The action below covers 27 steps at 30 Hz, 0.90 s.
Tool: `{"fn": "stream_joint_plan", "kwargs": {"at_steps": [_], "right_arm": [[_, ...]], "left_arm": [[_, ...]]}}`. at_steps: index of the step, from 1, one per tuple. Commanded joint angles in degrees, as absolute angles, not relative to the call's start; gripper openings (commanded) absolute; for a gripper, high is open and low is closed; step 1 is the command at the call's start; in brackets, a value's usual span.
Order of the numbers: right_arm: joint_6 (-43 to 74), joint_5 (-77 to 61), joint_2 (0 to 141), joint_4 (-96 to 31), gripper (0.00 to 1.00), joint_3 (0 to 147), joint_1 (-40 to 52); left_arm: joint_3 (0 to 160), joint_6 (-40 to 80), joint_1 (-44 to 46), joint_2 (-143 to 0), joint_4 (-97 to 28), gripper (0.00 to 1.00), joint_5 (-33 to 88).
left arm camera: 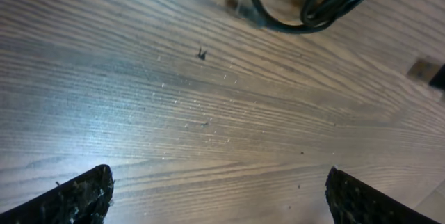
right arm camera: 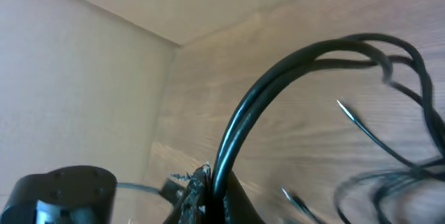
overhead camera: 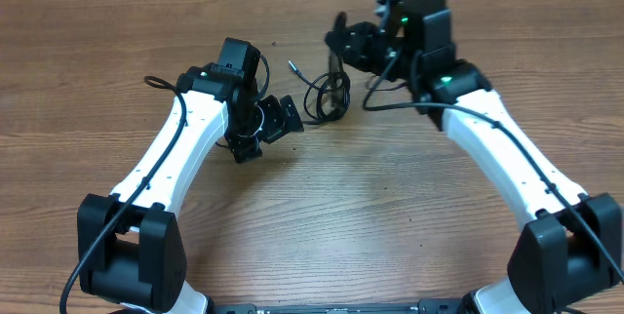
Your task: Untangle cables
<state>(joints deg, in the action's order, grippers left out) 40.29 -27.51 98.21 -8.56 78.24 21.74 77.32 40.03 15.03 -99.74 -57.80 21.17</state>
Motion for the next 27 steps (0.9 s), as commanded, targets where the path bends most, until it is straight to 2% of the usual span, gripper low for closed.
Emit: {"fn": "stream_joint_plan", "kwargs": {"at_steps": [1,7,8,9,12,14,15,16,27], "right_arm": [[40.66,-21.28,100.38,-5.26,0.04,79.94,24.58],[40.58,-15.51,104.55,-1.8,0.04,79.94,28.93],[40.4,-14.92,105.16,-1.76,0.1,79.94,29.43],[40.42,-14.55,105.82,-1.74,0.19,79.94,29.85],[40.4,-14.59,107.85,-1.98,0.61,79.94,30.94],[40.12,-14.63,108.55,-2.76,0.82,79.94,31.31],[38.98,-14.61,108.79,-3.99,0.96,79.94,31.4],[37.87,-14.59,108.79,-5.13,1.0,79.94,31.38],[36.36,-14.59,108.79,-10.92,1.0,79.94,26.37]], "left_arm": [[78.15,38.74,15.51,-98.26,-58.54,0.97,21.08],[78.15,38.74,15.51,-98.26,-58.89,0.96,21.23],[78.15,38.74,15.51,-98.26,-58.96,0.96,21.23],[78.15,38.74,15.51,-98.26,-59.16,0.96,21.23],[78.15,38.74,15.51,-98.26,-59.31,0.96,21.21],[78.15,38.74,15.51,-98.26,-59.29,0.96,21.21],[78.15,38.74,15.51,-98.26,-59.31,0.96,21.21],[78.15,38.74,15.51,-98.26,-59.33,0.96,21.21],[78.15,38.74,15.51,-98.26,-59.31,0.95,21.15]]}}
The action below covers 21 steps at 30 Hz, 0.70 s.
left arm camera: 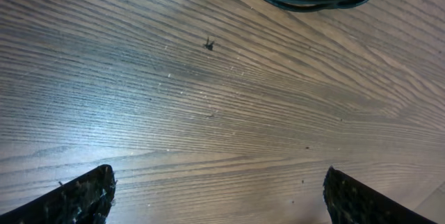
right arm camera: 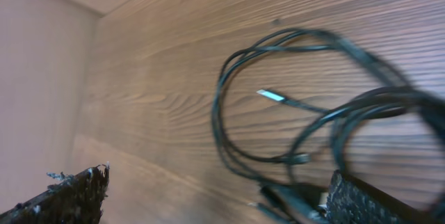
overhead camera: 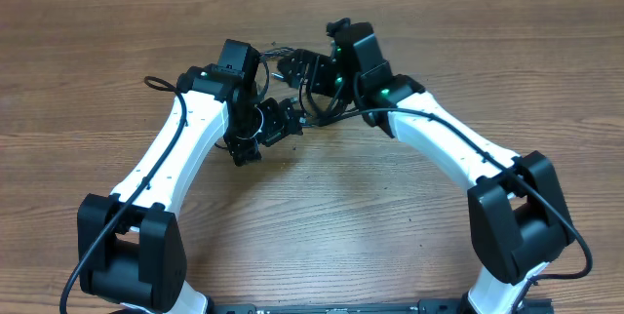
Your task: Untangle cables
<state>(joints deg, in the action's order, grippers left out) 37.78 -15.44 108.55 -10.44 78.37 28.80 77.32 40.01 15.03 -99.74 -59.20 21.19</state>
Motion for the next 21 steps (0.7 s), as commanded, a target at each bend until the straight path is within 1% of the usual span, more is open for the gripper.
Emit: {"fn": "stream_joint_plan", "kwargs": {"at_steps": [1,9,11,15,19,21], "right_arm": [[35.64,-14.57,108.79,-11.09,1.0,79.94,25.87],[30.76,-13.63,108.79,-15.22,1.0,79.94,22.72],[28.82,-12.23,108.79,-17.04,1.0,79.94,22.61],[23.42,-10.07,108.79,-20.69,1.0,79.92,22.63],[17.91,-6.39,109.03,-24.93,1.0,79.88,22.63],[14.92,-6.46,109.73,-26.0,0.98,79.88,22.63]], "left_arm": [[78.15,38.76,15.51,-98.26,-59.31,0.95,20.99],[78.15,39.16,15.51,-98.26,-58.11,0.96,17.56],[78.15,40.21,15.51,-98.26,-57.41,0.97,16.71],[78.15,40.29,15.51,-98.26,-56.53,1.0,15.68],[78.15,40.34,15.51,-98.26,-56.27,1.0,14.57],[78.15,40.32,15.51,-98.26,-56.29,1.0,14.41]]}}
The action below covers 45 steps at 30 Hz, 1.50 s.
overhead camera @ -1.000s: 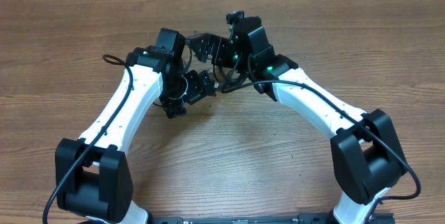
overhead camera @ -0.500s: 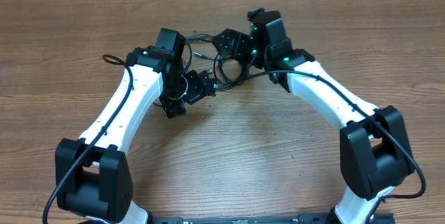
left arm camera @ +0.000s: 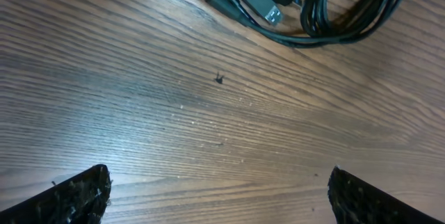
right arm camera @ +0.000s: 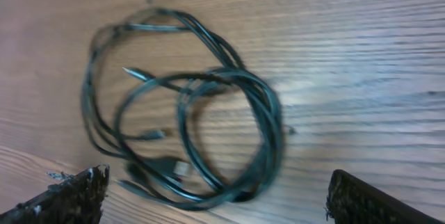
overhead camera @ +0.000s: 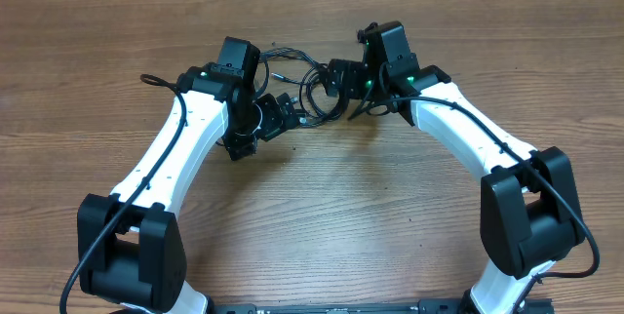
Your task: Untangle cables
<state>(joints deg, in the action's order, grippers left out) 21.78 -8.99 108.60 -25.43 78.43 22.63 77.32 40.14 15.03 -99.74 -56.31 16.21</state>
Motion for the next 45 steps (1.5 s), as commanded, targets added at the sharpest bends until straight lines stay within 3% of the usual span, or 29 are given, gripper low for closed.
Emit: {"fn": "stream_joint_plan", "kwargs": {"at_steps": [1,8,22,34,45], "right_arm": [[13.82,-6.46,110.21,-26.35,0.95,79.88,22.63],[11.81,-6.46,112.42,-26.28,0.76,79.85,22.63],[6.94,-6.44,118.32,-23.9,0.73,79.85,22.65],[6.92,-6.44,119.72,-21.04,0.57,79.83,22.65],[5.43,-6.44,121.82,-19.77,0.56,79.83,23.09]], "left_arm": [[78.15,40.32,15.51,-98.26,-56.29,1.0,14.41],[78.15,40.29,15.51,-98.26,-56.31,1.0,14.44],[78.15,40.29,15.51,-98.26,-56.31,1.0,14.41],[78.15,40.29,15.51,-98.26,-56.34,1.0,14.41],[78.15,40.29,15.42,-98.26,-56.31,1.0,14.41]]}}
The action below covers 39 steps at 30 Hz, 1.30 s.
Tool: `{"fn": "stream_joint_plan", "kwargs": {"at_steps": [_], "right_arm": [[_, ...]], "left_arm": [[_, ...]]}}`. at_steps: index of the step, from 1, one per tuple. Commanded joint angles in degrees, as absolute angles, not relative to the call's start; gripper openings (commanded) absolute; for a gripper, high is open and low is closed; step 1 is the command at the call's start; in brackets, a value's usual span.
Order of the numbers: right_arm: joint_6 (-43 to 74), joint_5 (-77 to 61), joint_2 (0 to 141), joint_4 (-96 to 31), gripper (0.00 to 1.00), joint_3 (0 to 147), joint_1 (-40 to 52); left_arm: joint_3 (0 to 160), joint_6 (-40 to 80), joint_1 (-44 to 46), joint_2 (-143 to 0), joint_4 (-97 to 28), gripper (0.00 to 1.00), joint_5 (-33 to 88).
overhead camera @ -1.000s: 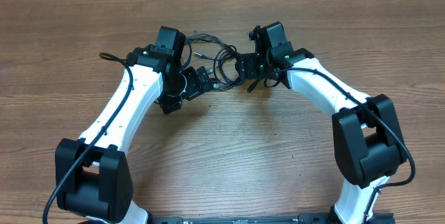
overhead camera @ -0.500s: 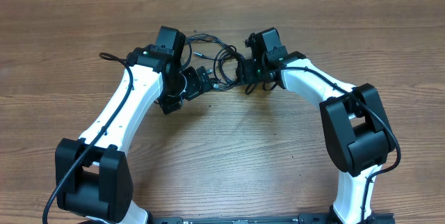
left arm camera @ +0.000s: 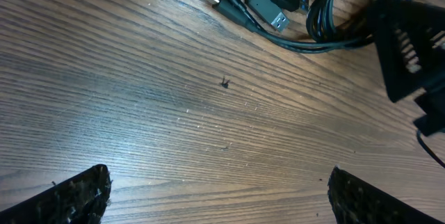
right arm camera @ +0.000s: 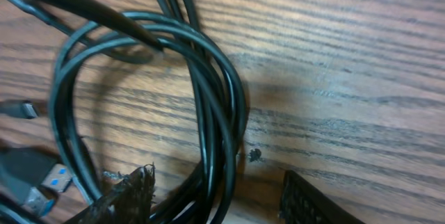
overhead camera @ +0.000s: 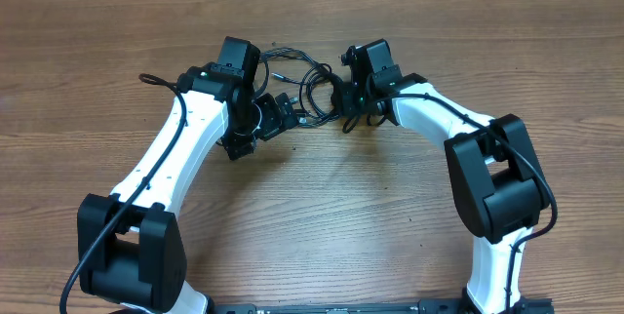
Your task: Untangle cables
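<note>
A tangle of black cables lies at the far middle of the wooden table. In the right wrist view several looped strands run between the fingers of my right gripper, which is down at the table. Its jaws are part-way in, with a gap left beside the right finger. My left gripper is wide open over bare wood, just short of the USB plugs. Overhead, the left gripper and right gripper flank the tangle.
The right gripper's black body fills the upper right of the left wrist view, close to the left gripper. A thin black lead loops off the left arm. The table's far edge runs behind the cables.
My right gripper has come down from above the coil. Its jaws are narrower and now straddle the coil's right-hand strands. The left gripper has barely moved.
At first my right gripper was shut on a cable, held up at the far right, with the left gripper open over bare wood. Then the right gripper was open and the cables lay near the left gripper. It stood wide open above the coil, and now straddles its strands.
</note>
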<state>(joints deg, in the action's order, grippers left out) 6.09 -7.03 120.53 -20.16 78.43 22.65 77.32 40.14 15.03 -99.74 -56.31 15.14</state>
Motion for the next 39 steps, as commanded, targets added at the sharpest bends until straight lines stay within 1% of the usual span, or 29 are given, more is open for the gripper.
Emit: {"fn": "stream_joint_plan", "kwargs": {"at_steps": [1,3,6,11,13,15,19,28,39], "right_arm": [[5.43,-6.44,122.28,-19.7,0.56,79.83,23.14],[5.43,-6.46,122.98,-19.7,0.51,79.83,23.2],[5.45,-6.46,123.63,-19.84,0.35,79.83,23.2],[5.48,-6.46,123.68,-19.84,0.15,79.83,23.18],[5.48,-6.46,123.68,-19.94,0.08,79.85,23.18],[5.5,-6.5,123.61,-20.21,0.04,79.85,23.18],[5.48,-6.48,122.34,-22.04,0.04,79.92,23.18],[4.16,-6.48,106.83,-26.33,0.04,79.92,23.07],[4.16,-6.48,92.64,-30.41,0.04,79.92,23.07]], "left_arm": [[78.15,40.29,15.42,-98.26,-56.29,1.0,14.41],[78.15,40.29,15.42,-98.26,-56.31,1.0,14.41],[78.15,40.27,15.4,-98.26,-56.31,1.0,14.39],[78.15,40.27,15.4,-98.26,-56.31,1.0,14.39],[78.15,40.27,15.4,-98.26,-56.31,1.0,14.39],[78.15,40.27,15.4,-98.26,-56.31,1.0,14.37],[78.15,40.27,15.4,-98.26,-56.31,1.0,14.39],[78.15,40.27,15.4,-98.26,-56.31,1.0,14.41],[78.15,40.27,15.35,-98.26,-55.18,1.0,15.0]]}}
